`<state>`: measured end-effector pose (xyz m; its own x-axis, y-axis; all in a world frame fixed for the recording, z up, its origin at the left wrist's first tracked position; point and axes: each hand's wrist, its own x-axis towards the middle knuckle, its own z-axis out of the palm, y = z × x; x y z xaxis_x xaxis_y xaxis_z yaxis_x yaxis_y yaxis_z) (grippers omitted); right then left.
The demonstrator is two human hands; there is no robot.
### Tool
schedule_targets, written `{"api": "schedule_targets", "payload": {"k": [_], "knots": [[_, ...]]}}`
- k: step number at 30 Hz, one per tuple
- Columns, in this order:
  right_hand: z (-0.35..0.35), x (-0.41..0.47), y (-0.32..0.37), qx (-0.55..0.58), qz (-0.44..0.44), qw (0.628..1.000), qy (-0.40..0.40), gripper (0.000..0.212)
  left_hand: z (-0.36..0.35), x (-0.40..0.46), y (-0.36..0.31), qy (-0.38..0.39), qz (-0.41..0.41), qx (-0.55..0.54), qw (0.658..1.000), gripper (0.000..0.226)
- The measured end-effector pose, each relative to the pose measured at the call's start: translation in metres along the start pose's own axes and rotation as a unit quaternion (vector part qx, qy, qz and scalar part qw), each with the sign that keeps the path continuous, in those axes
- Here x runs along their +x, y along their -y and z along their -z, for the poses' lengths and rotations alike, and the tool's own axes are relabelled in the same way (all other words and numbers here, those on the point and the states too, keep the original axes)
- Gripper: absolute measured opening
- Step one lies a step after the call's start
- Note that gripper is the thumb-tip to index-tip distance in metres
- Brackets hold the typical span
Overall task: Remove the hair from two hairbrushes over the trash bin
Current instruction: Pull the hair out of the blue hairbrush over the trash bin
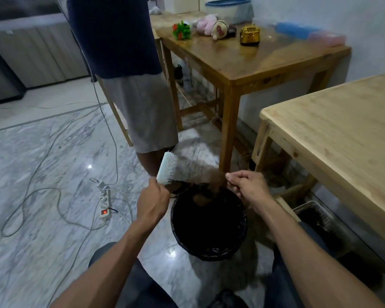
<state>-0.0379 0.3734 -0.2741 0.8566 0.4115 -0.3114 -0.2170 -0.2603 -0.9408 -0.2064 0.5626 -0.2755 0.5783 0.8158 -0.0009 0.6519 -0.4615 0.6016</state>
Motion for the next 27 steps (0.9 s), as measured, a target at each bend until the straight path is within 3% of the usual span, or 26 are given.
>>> {"api": "schedule_targets", "payload": {"k": [8,12,15,17,21,26,27], "knots": [[-0.006,0.0,0.001,-0.125,-0.021,0.989,0.073,0.015,-0.008,-0.014,-0.02,0.027,-0.087,0.005,0.996,0.017],[-0.007,0.003,0.002,-0.215,-0.025,0.975,0.052,0.043,-0.01,-0.017,-0.026,0.033,-0.103,-0.005,0.994,0.018],[-0.014,0.0,0.006,-0.133,-0.01,0.987,0.092,0.072,-0.011,-0.019,-0.03,0.039,-0.15,0.011,0.988,0.017],[-0.02,0.002,0.005,-0.039,0.005,0.99,0.132,0.077,-0.011,-0.019,-0.033,0.042,-0.191,0.035,0.98,0.017],[-0.028,0.007,0.007,0.09,0.025,0.986,0.137,0.05,-0.005,-0.016,-0.036,0.036,-0.245,0.073,0.966,0.029],[-0.033,0.012,0.003,0.102,0.063,0.993,-0.002,0.007,-0.001,-0.015,-0.035,0.043,-0.263,0.089,0.96,0.026],[-0.033,0.013,0.001,0.096,0.06,0.993,-0.019,0.01,-0.002,-0.015,-0.034,0.044,-0.262,0.089,0.96,0.027]]}}
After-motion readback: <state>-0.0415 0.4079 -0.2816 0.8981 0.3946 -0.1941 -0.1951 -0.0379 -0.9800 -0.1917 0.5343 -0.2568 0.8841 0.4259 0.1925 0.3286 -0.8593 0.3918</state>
